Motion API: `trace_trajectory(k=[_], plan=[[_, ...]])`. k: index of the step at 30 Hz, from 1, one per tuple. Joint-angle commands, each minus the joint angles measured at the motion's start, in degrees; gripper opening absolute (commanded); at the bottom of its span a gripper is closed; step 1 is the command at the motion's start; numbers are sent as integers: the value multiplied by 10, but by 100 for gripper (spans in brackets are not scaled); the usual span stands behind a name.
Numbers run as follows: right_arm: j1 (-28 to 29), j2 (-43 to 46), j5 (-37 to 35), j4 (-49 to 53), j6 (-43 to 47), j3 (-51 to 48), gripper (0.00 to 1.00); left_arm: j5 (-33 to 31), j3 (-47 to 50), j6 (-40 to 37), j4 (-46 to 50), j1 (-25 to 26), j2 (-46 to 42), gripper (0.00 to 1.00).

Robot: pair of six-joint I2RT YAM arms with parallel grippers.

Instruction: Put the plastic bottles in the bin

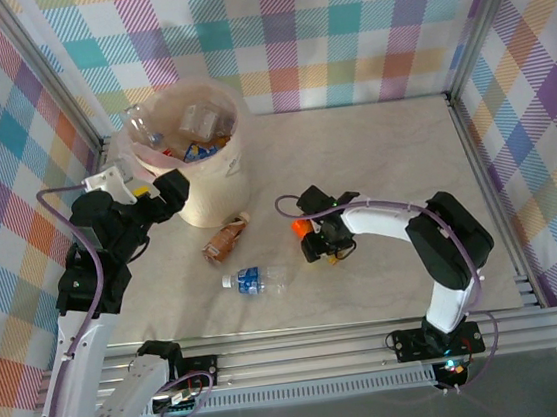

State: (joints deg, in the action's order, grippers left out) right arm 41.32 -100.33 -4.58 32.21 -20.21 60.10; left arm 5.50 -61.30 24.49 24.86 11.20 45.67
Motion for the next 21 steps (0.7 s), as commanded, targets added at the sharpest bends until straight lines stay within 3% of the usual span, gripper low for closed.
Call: trace_trajectory(k=[1,11,21], plan=[[3,31,-2,2,0,-8,60,11,-1,10,-23,6,-1,100],[3,169,-8,-27,17,-24,50,35,-33,14,-6,28,21,100],[3,342,17,-145,32,-56,45,22,-73,-5,-45,184,115,100]])
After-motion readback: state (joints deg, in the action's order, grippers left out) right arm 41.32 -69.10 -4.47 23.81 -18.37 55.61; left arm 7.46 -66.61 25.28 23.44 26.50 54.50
